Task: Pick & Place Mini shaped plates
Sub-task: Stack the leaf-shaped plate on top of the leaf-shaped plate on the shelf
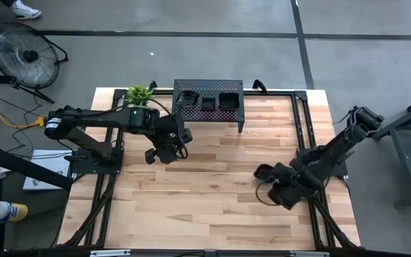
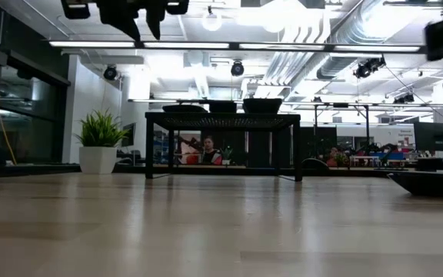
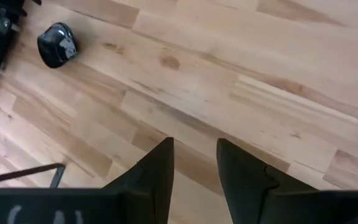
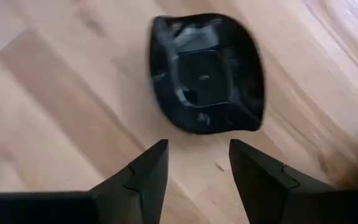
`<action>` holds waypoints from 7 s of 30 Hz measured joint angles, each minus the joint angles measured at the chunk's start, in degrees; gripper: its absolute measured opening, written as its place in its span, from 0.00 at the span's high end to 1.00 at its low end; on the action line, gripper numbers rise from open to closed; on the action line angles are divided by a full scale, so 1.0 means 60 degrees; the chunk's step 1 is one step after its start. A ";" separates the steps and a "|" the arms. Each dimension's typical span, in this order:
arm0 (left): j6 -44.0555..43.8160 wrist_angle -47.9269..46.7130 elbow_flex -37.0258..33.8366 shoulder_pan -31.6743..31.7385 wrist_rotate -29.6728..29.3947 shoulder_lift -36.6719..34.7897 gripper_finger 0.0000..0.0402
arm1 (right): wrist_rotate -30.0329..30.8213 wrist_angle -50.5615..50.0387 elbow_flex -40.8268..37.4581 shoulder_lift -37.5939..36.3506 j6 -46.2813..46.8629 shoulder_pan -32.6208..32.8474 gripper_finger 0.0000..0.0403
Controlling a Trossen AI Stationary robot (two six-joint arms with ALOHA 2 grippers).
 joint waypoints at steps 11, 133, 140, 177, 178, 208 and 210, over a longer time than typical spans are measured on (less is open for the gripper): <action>-0.0180 0.0637 0.0000 -0.0675 -0.0056 0.0028 0.71 | 0.0826 0.0123 0.0000 0.0004 -0.4505 0.1115 0.59; 0.3645 0.5835 -0.2178 -0.0646 -0.0407 0.0531 0.71 | 0.2252 0.6533 0.1974 0.2266 -2.0580 -0.3650 1.00; 0.3645 0.5772 -0.2178 -0.0646 -0.0406 0.0531 0.71 | 0.2281 0.6391 0.2355 0.2262 -2.0738 -0.3647 1.00; 0.4075 0.5841 -0.2178 -0.0646 0.0103 0.0531 0.94 | 0.2010 0.6570 0.2528 0.2259 -2.0856 -0.3832 1.00; 0.4075 0.5838 -0.2178 -0.0646 0.0103 0.0531 0.95 | 0.2012 0.6581 0.2528 0.2259 -2.0846 -0.3832 1.00; 0.4153 0.5276 -0.2182 -0.0523 -0.0693 0.0493 1.00 | 0.2364 0.6572 0.2532 0.1489 -1.8540 -0.3701 0.62; 0.4166 0.5148 -0.2180 -0.0467 -0.0773 0.0469 1.00 | 0.2757 0.6446 0.2532 0.1318 -1.8301 -0.3606 0.58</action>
